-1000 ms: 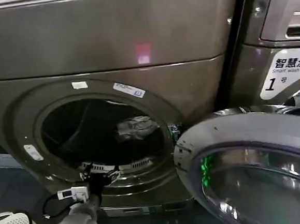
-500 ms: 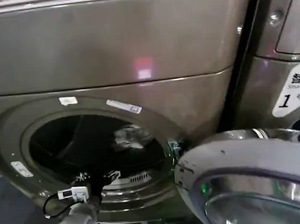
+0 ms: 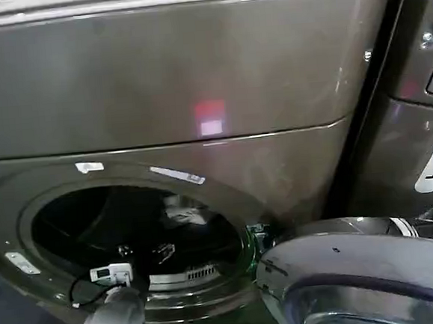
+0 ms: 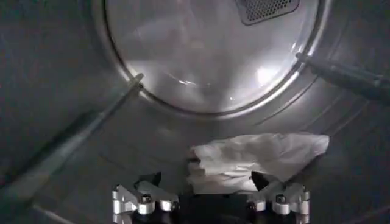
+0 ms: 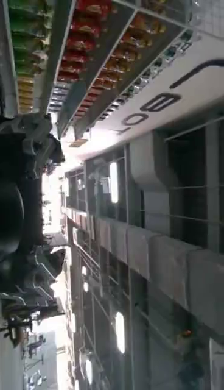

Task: Grasp the clothes from the dryer.

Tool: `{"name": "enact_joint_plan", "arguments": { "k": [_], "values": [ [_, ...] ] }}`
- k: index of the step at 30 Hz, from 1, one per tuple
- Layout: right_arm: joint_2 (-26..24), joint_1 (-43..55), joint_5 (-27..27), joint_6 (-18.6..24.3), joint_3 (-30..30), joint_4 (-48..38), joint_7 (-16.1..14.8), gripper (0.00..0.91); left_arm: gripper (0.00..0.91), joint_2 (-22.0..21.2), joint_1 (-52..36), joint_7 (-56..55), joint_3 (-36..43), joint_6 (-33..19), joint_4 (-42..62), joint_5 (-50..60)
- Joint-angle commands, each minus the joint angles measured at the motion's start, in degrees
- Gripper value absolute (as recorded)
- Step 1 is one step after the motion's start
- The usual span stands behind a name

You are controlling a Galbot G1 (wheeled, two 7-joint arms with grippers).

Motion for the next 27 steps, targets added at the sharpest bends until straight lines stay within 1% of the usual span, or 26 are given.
{"name": "enact_joint_plan", "arguments": {
  "k": [1,5,12,14,16,17,18,19,21,22,24,25,27],
  "values": [
    [-0.13,0.13,-0.02,0.04,-0.06,0.25,-0.02,0.907,0.907,-0.21,-13.73,1.41,0.05,-7.37,19.65,1.27],
    [-0.13,0.29,-0.06,0.04,-0.2,0.36,-0.04,0.907,0.907,-0.57,-17.82,1.37,-0.01,-8.19,24.89,1.97],
    [-0.04,0.55,-0.1,0.05,-0.5,0.55,-0.03,0.907,0.907,-1.57,-20.84,1.38,-0.21,-9.58,30.62,4.38],
    [-0.02,0.53,-0.13,0.06,-0.7,0.56,-0.04,0.907,0.907,-1.61,-21.71,2.52,-0.13,-9.51,32.61,7.96],
    [-0.03,0.53,-0.14,0.06,-0.86,0.67,-0.06,0.907,0.907,-1.35,-22.94,7.99,-0.2,-9.61,34.37,16.26],
    [-0.03,0.52,-0.14,0.05,-0.93,0.74,-0.07,0.907,0.907,-1.15,-23.83,11.86,-0.28,-10.09,35.92,22.61],
    [0.02,0.57,-0.14,0.07,-1.11,0.96,-0.24,0.907,0.907,-0.73,-24.64,15.06,-0.17,-11.96,36.99,30.14],
    [0.11,0.66,-0.12,0.08,-1.26,1.16,-0.27,0.907,0.907,-0.34,-25.47,20.69,-0.06,-14.87,38.57,40.14],
    [0.23,0.8,-0.14,0.1,-1.59,1.28,-0.29,0.907,0.907,0.41,-27.59,27.32,0.2,-20.11,41.14,50.69],
    [0.27,0.84,-0.14,0.12,-1.79,1.28,-0.29,0.907,0.907,0.48,-29.24,29.72,-0.1,-25.96,43.37,54.6],
    [0.34,0.84,-0.16,0.16,-2.07,1.39,-0.33,0.907,0.907,0.28,-31.51,32.96,-0.52,-31.34,45.85,63.45],
    [0.34,0.86,-0.16,0.15,-2.1,1.41,-0.33,0.907,0.907,0.13,-32.2,33.05,-0.59,-32.63,46.68,66.14],
    [0.34,0.78,-0.16,0.14,-2.17,1.62,-0.37,0.907,0.907,-0.04,-34.27,33.53,-0.65,-39.07,48.89,70.51]
  ]
}}
